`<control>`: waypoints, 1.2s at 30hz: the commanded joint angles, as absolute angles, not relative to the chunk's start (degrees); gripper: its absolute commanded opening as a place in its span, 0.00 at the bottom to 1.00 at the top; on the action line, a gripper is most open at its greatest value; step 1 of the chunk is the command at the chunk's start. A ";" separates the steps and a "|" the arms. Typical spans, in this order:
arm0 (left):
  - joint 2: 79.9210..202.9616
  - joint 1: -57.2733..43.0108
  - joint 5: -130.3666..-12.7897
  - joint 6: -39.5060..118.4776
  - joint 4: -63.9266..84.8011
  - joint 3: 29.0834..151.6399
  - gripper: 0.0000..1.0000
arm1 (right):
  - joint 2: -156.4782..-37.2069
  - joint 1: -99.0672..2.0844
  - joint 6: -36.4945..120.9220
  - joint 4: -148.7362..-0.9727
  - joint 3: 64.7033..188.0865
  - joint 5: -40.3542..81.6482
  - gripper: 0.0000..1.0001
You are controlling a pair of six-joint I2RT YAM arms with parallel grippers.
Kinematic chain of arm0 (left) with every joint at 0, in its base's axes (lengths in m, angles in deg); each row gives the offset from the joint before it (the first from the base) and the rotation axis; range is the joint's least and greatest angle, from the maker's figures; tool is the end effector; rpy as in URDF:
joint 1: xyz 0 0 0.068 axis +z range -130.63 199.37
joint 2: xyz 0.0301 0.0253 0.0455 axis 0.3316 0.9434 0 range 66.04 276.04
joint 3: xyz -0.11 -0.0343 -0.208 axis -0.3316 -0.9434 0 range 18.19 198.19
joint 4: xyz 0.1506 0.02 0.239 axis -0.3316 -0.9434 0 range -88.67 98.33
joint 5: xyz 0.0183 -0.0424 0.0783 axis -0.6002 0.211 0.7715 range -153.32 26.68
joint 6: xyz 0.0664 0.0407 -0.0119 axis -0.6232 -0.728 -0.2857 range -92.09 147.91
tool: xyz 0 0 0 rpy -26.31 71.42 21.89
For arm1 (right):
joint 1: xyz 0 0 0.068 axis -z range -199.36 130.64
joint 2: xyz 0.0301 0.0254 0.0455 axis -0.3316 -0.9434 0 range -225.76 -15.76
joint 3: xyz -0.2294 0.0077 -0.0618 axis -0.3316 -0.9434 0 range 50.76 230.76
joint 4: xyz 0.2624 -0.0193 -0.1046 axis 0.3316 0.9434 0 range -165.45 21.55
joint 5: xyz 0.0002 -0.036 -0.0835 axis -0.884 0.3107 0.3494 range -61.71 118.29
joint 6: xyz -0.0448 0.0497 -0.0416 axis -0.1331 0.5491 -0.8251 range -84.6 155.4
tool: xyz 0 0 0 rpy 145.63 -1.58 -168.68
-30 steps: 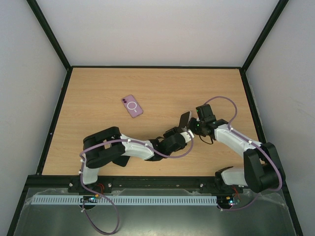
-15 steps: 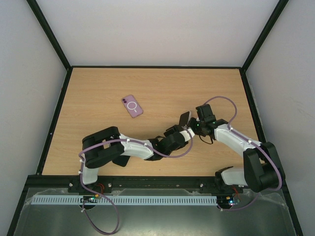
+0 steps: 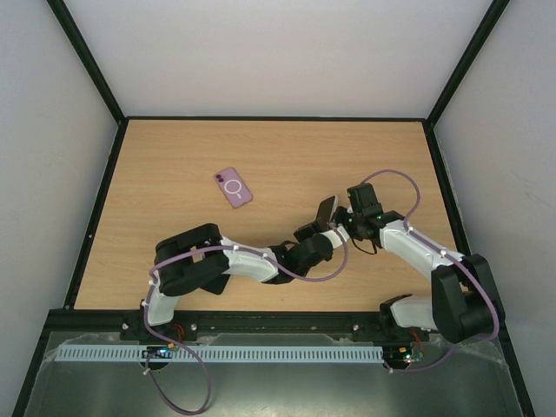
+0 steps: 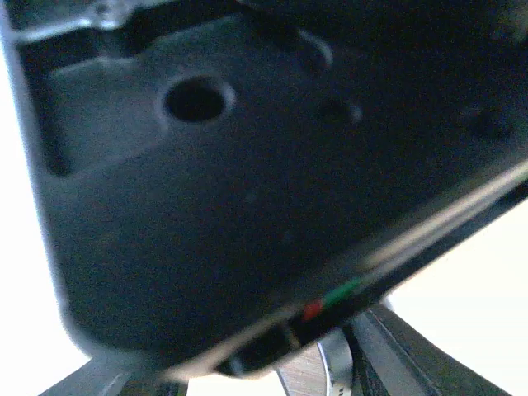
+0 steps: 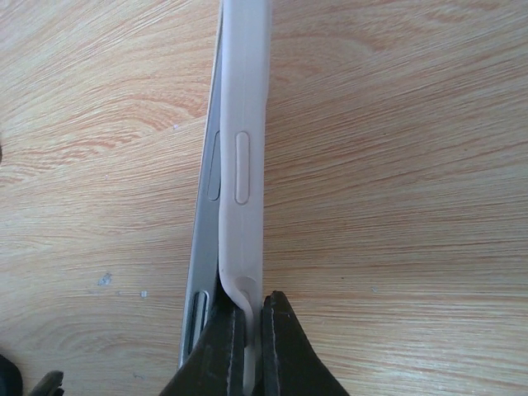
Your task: Take the phone out of the phone case
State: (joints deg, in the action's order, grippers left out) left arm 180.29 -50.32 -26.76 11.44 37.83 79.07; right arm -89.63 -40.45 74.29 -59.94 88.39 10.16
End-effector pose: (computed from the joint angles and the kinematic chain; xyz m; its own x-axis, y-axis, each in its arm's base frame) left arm 0.1900 -0.3976 0.0898 0.0251 0.5880 -0.8085 0.5809 0.6496 0.4904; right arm 0.2667 0.1254 0.1135 -0.8978 0.2933 -0.3285 0.0540 0.8136 0.5789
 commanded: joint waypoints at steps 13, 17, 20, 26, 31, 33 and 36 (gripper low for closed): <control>179.89 -46.64 -20.26 13.65 38.74 75.76 0.23 | -85.91 -40.52 73.30 -61.48 88.45 6.58 0.02; 178.81 -46.20 -21.43 14.76 38.15 75.68 0.07 | -85.86 -40.51 73.06 -61.56 88.46 6.85 0.02; 177.53 -46.22 -21.77 15.57 38.42 75.55 0.03 | -85.90 -40.49 72.45 -61.29 88.59 8.68 0.02; 172.85 -46.20 -23.81 19.83 37.17 75.76 0.03 | -85.72 -40.54 70.84 -60.33 88.98 13.22 0.02; 167.98 -46.19 -24.80 23.89 35.40 75.84 0.03 | -86.33 -40.55 67.96 -59.49 89.22 14.15 0.02; 166.52 -46.15 -24.13 24.64 35.26 75.48 0.03 | -86.26 -40.57 66.89 -58.72 89.60 14.69 0.02; 165.04 -46.11 -22.74 24.66 34.67 75.30 0.03 | -85.15 -40.55 65.04 -57.01 91.31 16.17 0.02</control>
